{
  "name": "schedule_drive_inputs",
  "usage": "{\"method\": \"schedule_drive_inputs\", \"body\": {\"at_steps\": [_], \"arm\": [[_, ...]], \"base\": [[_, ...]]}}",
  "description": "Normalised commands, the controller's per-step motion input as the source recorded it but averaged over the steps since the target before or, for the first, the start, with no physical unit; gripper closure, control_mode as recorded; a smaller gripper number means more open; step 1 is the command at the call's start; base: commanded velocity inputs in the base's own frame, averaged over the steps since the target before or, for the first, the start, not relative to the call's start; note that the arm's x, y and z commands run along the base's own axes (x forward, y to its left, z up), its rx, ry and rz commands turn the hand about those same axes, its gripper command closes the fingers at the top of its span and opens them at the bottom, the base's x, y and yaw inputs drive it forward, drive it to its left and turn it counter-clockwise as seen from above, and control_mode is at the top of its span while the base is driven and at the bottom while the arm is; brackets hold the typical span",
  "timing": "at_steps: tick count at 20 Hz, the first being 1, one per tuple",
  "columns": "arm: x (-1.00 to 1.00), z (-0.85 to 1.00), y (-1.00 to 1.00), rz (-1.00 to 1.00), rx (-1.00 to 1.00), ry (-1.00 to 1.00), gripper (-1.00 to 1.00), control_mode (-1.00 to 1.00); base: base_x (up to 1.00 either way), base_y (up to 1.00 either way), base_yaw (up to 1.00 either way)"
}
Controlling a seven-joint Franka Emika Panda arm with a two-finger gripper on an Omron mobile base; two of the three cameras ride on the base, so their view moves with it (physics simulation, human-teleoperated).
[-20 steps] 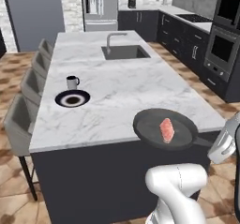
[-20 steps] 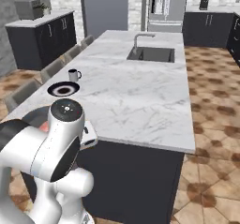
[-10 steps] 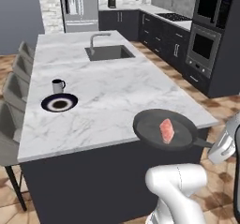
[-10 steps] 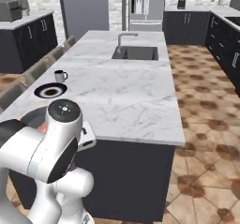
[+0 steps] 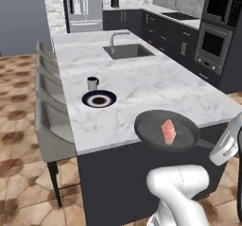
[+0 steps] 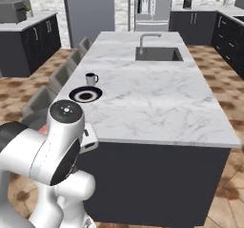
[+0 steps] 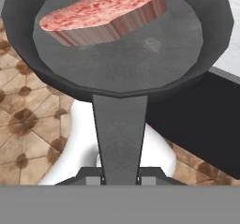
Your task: Pick up the pan with the steak in it and place it on the dining table. Then place the steak on the plate.
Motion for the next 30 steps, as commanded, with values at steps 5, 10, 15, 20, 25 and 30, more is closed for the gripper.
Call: {"method": "schedule_drive_inputs", "body": {"at_steps": [5, 10, 15, 20, 25, 30], "arm": [[0.00, 0.00, 0.00, 0.00, 0.00, 0.00, 1.00, 1.00], [0.00, 0.00, 0.00, 0.00, 0.00, 0.00, 1.00, 1.00], [0.00, 0.00, 0.00, 0.00, 0.00, 0.00, 1.00, 1.00], [0.00, 0.00, 0.00, 0.00, 0.00, 0.00, 1.00, 1.00], [0.00, 0.00, 0.00, 0.00, 0.00, 0.00, 1.00, 1.00], [0.00, 0.00, 0.00, 0.00, 0.00, 0.00, 1.00, 1.00]], "base": [[0.00, 0.28, -0.04], [0.19, 0.13, -0.03], [0.87, 0.20, -0.06], [0.93, 0.23, -0.06], [0.58, 0.19, -0.04], [0.11, 0.04, -0.01]]}}
